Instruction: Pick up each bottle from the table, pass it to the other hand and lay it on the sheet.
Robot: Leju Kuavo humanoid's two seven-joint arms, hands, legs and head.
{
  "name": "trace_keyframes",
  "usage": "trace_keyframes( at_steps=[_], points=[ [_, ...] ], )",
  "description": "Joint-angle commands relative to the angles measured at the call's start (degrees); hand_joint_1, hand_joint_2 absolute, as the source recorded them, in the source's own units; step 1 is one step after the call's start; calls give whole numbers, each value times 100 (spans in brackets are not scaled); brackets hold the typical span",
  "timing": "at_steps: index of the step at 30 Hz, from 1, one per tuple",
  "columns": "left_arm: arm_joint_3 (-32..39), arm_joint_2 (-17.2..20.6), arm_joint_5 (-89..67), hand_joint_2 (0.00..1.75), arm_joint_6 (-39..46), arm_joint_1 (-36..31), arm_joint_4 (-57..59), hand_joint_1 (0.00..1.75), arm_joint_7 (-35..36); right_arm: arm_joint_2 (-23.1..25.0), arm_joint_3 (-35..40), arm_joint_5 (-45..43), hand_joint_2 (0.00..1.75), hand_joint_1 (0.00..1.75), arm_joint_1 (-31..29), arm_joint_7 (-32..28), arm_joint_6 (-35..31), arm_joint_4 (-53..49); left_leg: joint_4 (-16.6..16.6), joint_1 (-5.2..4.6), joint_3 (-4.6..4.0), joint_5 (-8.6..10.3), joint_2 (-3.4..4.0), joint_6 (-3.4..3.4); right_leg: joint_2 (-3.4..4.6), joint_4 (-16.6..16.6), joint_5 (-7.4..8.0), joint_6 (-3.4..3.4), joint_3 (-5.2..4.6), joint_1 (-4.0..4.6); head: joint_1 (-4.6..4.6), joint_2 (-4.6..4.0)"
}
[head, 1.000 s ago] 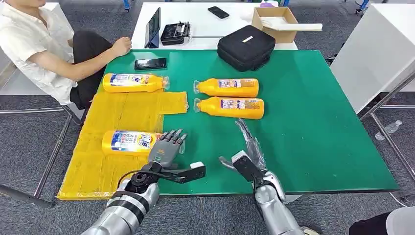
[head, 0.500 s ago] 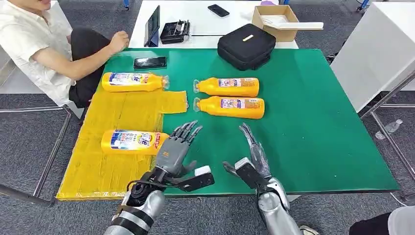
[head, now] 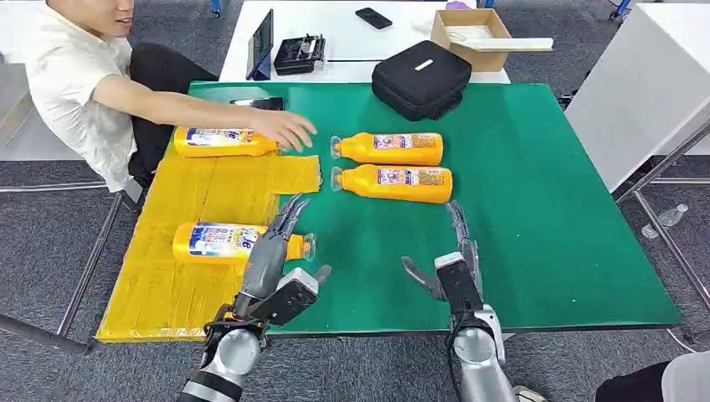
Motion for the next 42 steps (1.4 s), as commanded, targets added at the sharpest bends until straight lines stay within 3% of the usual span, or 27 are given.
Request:
trace_keyframes(
  at_steps=[1,6,8,11,12,13,15,16,19,20,21,22,26,32,42],
  points=[
    [301,-190,22,175,-51,200,-28,0,39,180,-357,64,175,0,-62,60,-9,-164,-1,3,19,-8,13,0,1,-5,-5,-24,19,8,2,0],
    [301,-190,22,175,-51,200,-28,0,39,180,-357,64,175,0,-62,60,-9,-164,-2,4,14,-6,8,-1,-1,-6,-4,-18,17,7,2,0],
    [436,-234,745,175,-197,228,7,0,367,87,-232,1052,175,0,-150,534,-418,-65,-2,5,21,-9,10,-1,-2,-6,-7,-24,23,9,2,0],
    [453,-234,1317,175,-219,155,144,0,537,-130,-29,2134,175,0,-247,634,-1065,72,-1,3,11,-5,11,0,4,-5,-1,-15,12,6,0,0],
    [427,-234,1444,0,-164,118,196,0,713,-232,49,2733,175,0,-296,786,-1411,152,-1,4,18,-8,16,0,6,-5,-3,-21,18,8,0,0],
    [430,-234,1787,0,-203,62,273,0,1093,-250,33,3002,175,0,-370,873,-1559,229,-1,3,12,-4,12,0,4,-6,0,-15,13,6,0,0],
    [418,-234,2179,0,-354,12,343,0,1019,-329,104,3479,175,0,-496,1003,-1756,388,-2,3,13,-3,11,1,2,-8,0,-16,15,7,0,0],
    [419,-234,2250,175,-397,20,352,0,1002,-338,117,3530,175,0,-519,1013,-1772,425,-2,4,20,-5,17,2,5,-9,0,-23,22,9,0,0],
    [339,-234,2712,175,-552,76,340,0,1112,-503,284,4310,175,0,-605,1479,-1762,798,-4,3,15,-3,12,2,3,-10,1,-15,18,6,0,0],
    [374,-234,2838,0,-512,58,405,0,1107,-538,345,4511,175,0,-658,1609,-1721,977,-3,6,21,-5,14,2,3,-13,0,-20,25,10,2,0],
    [426,-234,2818,0,-472,14,480,0,1051,-555,375,4647,175,0,-713,1735,-1704,1199,-4,8,28,-8,14,2,0,-16,-2,-27,34,14,0,0],
    [452,-234,2788,175,-466,-21,524,0,1034,-558,374,4683,175,0,-748,1793,-1671,1327,-10,8,40,-8,22,2,5,-23,0,-33,45,15,2,0],
    [495,-234,2862,175,-730,-155,636,0,998,-605,348,4921,175,0,-1097,2120,-1616,2021,-8,7,31,-5,13,0,0,-16,-1,-27,35,12,4,0],
    [528,-234,3172,175,-696,-148,609,0,1102,-604,196,5173,175,0,-1252,2506,-1181,2270,-1,2,9,-1,4,2,-2,-5,0,-12,12,5,2,0],
    [572,-234,2866,175,-638,-198,538,0,1211,-272,96,5015,175,0,-1529,2383,-1001,2837,3,8,14,-5,11,-1,0,-3,-2,-24,16,12,2,0]
  ],
)
